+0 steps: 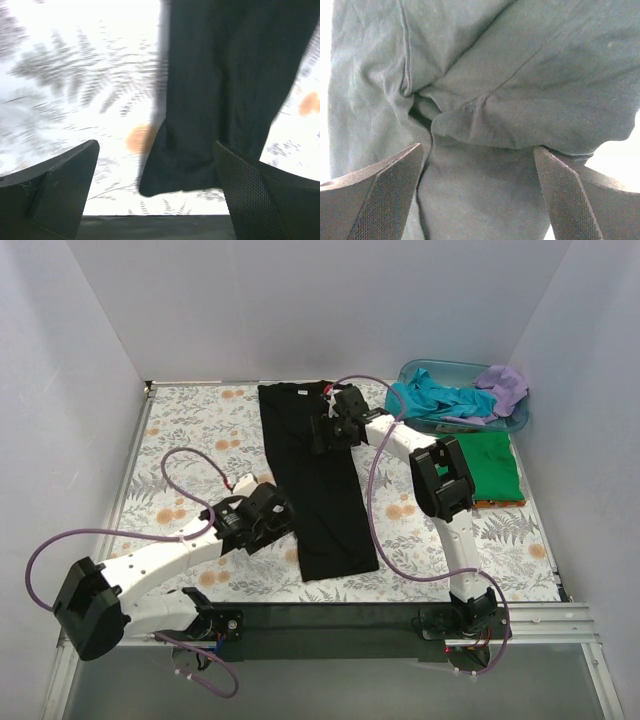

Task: Fold and stack the t-shirts
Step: Fold the tshirt

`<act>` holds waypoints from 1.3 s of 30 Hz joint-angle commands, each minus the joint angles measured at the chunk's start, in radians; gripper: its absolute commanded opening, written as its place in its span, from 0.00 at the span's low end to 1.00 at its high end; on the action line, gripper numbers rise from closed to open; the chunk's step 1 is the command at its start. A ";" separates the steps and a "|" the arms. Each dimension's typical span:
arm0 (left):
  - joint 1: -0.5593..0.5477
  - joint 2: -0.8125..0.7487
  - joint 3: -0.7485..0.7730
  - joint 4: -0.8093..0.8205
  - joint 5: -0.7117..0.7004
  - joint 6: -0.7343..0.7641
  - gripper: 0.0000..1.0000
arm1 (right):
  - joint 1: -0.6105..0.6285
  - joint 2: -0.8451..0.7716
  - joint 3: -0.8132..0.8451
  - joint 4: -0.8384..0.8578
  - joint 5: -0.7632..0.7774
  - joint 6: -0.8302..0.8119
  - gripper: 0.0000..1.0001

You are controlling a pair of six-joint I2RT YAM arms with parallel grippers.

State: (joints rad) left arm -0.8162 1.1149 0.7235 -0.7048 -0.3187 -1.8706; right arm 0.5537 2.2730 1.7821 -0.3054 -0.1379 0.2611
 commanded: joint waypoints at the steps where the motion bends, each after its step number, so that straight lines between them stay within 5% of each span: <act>1: 0.002 0.055 0.094 0.136 0.079 0.128 0.98 | -0.017 0.062 0.111 -0.141 -0.089 -0.131 0.98; 6: -0.027 0.082 0.128 0.152 0.135 0.177 0.98 | 0.011 -0.145 0.031 -0.138 -0.086 -0.145 0.98; 11: -0.203 0.097 0.139 0.157 0.089 0.131 0.98 | 0.011 -0.506 -0.192 -0.127 0.004 -0.033 0.98; 18: -0.392 0.279 0.230 0.153 0.050 0.067 0.98 | 0.003 -1.108 -0.861 -0.093 0.375 0.199 0.98; 23: -0.431 0.384 0.305 -0.062 -0.055 -0.094 0.98 | -0.008 -1.513 -1.298 0.028 0.146 0.323 0.95; 26: -0.428 0.324 0.219 -0.081 -0.092 -0.183 0.98 | -0.006 -1.622 -1.415 0.067 -0.026 0.343 0.93; 31: -0.397 0.260 0.128 0.151 -0.077 -0.096 0.98 | 0.002 -1.609 -1.474 0.205 -0.198 0.336 0.98; 39: -0.348 0.393 0.085 0.203 -0.004 -0.105 0.98 | 0.054 -1.451 -1.512 0.399 -0.247 0.355 0.98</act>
State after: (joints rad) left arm -1.1679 1.4910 0.8383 -0.5510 -0.3420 -1.9606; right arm 0.5880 0.7868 0.2916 -0.0536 -0.3264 0.5949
